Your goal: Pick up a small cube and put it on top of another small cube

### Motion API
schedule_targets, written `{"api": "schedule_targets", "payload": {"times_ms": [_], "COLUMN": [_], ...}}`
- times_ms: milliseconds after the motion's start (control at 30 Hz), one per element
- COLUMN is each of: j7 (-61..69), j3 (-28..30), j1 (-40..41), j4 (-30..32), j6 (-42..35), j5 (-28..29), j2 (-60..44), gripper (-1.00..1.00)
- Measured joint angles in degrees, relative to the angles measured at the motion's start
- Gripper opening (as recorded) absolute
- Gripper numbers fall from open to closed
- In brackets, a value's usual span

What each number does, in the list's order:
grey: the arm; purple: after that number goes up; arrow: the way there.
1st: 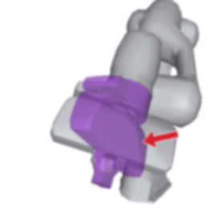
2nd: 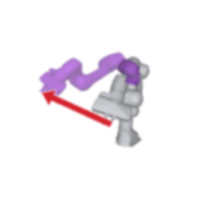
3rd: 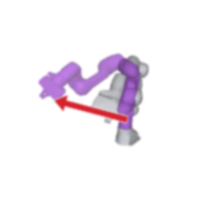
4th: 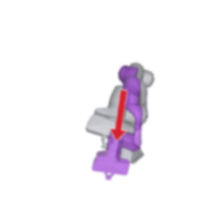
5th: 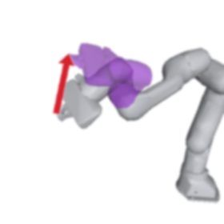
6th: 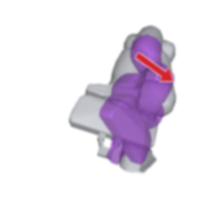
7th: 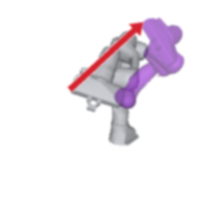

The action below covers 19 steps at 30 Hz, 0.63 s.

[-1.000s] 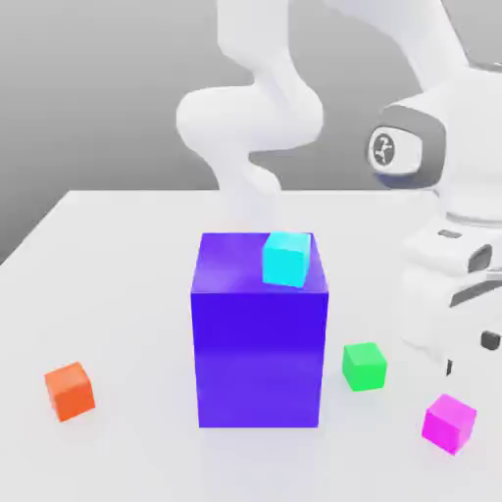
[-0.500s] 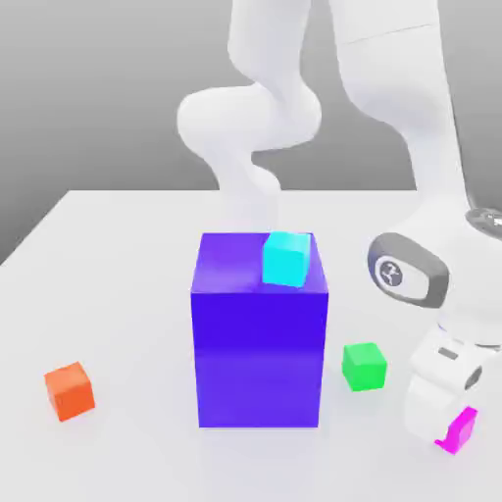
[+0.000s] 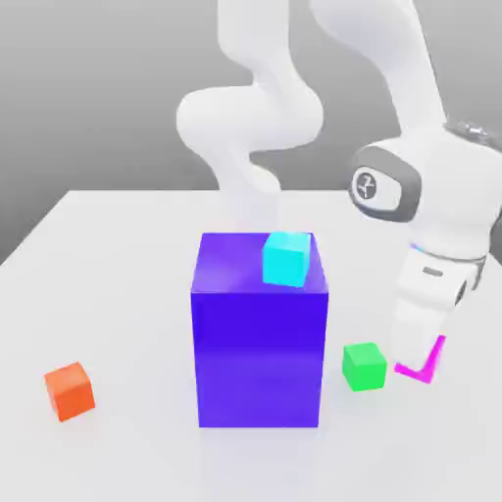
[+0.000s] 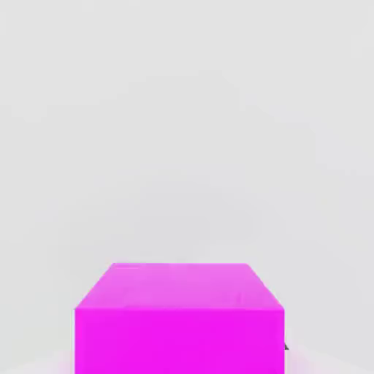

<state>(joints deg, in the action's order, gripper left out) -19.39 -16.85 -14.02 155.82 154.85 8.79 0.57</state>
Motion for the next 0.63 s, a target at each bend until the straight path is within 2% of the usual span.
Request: {"api": "schedule_targets", "payload": {"times_ms": [300,433,533,567,633], "j7": [29.6,30.5,28.2,27.2,27.2], "j3": [6.4,6.5,7.0,7.3,7.3], "j1": [-8.6,-8.5,-7.8,-7.5,-6.8], "j4": [12.2,12.6,12.3,12.3,12.3], "j6": [-0.2,6.4,12.3,13.8,13.7], "j5": [-13.6,-13.1,-9.6,-8.2,-8.2], "j2": [12.9,6.5,0.4,-1.2,-1.2], "gripper": [-1.0,-1.0,-1.0,1.0,1.0]}}
